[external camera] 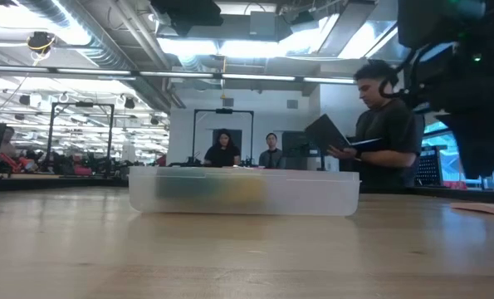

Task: Pack school essentials
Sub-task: Put the sticky notes into the pencil case

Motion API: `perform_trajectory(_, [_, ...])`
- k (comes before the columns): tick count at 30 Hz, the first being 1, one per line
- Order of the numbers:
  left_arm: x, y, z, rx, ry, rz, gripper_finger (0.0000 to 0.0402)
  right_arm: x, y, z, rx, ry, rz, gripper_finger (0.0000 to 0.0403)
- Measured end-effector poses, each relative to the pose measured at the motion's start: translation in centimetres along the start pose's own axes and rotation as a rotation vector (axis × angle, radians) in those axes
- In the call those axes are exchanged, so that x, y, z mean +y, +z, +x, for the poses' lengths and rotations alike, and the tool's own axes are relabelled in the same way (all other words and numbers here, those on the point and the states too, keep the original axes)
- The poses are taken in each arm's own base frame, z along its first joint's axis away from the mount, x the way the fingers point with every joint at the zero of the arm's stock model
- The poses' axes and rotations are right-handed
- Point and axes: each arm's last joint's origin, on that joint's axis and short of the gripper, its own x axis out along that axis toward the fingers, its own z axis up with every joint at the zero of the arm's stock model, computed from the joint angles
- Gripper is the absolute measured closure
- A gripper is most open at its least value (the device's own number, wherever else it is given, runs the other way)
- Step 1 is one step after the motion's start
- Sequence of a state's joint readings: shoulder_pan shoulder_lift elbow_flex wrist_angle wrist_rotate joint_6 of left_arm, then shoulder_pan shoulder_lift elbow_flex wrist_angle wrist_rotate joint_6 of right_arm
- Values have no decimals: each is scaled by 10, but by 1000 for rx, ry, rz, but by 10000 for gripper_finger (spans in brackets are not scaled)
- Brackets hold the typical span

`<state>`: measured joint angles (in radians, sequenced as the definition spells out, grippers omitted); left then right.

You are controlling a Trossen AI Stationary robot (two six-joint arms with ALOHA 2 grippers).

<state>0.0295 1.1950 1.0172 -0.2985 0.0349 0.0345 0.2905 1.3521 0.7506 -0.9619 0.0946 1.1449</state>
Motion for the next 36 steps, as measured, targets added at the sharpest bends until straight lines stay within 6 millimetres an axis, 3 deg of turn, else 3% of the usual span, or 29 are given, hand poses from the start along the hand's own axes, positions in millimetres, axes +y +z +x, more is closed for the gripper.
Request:
perform_trajectory(9, [0, 0, 0, 0, 0, 0, 302, -2, -1, 0, 28, -14, -198, 8])
perform_trajectory(17, [0, 0, 0, 0, 0, 0, 302, -2, -2, 0, 30, -9, -587, 8])
perform_trajectory(26, [0, 0, 0, 0, 0, 0, 302, -14, -10, 22, 65, -4, -714, 8])
perform_trajectory(36, [0, 0, 0, 0, 0, 0, 302, -20, -11, 12, -5, 26, -837, 8])
